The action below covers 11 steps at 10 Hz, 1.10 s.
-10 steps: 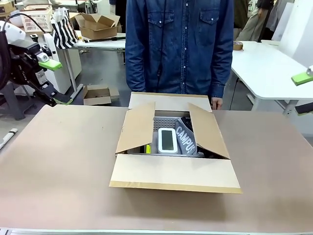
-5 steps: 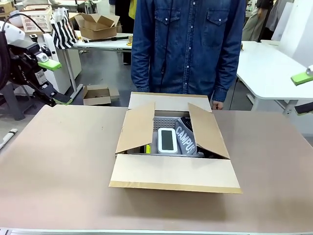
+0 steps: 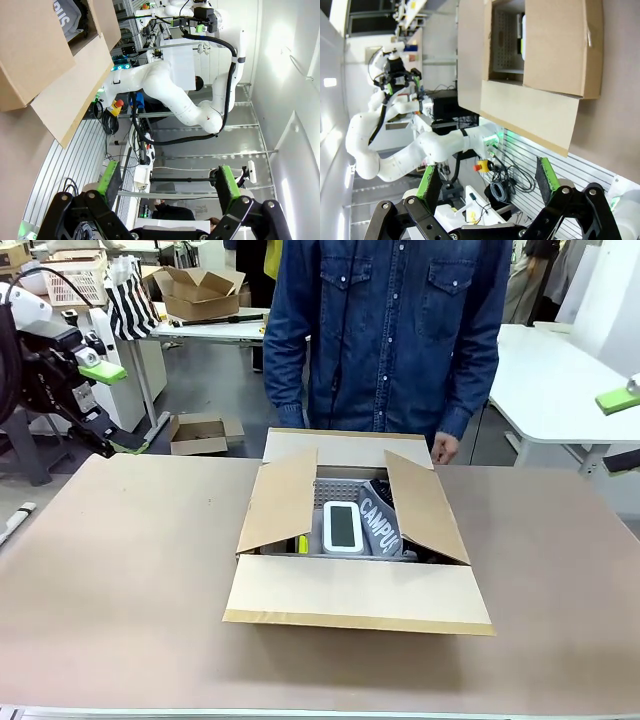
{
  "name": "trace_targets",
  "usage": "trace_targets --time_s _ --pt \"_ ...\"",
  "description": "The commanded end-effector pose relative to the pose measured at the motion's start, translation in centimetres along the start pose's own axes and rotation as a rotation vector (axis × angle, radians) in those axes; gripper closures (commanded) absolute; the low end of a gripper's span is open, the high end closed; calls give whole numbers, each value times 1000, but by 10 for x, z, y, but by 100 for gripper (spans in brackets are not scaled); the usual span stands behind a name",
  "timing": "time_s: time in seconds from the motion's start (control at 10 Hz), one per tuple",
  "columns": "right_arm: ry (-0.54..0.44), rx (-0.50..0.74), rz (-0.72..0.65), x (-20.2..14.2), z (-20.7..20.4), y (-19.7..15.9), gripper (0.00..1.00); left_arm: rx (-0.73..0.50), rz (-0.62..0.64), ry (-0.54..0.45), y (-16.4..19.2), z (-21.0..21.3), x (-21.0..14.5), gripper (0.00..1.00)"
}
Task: Pack the gift set into the box.
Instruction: Press and hold the closed box until the human finishes sealing it.
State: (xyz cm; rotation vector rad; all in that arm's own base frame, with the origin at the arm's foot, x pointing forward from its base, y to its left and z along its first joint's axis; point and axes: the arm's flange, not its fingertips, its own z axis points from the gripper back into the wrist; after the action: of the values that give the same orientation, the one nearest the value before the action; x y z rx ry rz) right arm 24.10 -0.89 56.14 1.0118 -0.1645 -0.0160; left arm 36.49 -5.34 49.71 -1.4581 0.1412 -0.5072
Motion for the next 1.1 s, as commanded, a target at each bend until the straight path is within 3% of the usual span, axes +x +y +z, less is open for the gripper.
trace_targets --time_s 0.0,1.0 --pt "-2 21 19 2 1 3 0 -19 -9 -2 -3 0 -1 0" --pt "-2 21 19 2 1 3 0 -19 -9 -2 -3 0 -1 0"
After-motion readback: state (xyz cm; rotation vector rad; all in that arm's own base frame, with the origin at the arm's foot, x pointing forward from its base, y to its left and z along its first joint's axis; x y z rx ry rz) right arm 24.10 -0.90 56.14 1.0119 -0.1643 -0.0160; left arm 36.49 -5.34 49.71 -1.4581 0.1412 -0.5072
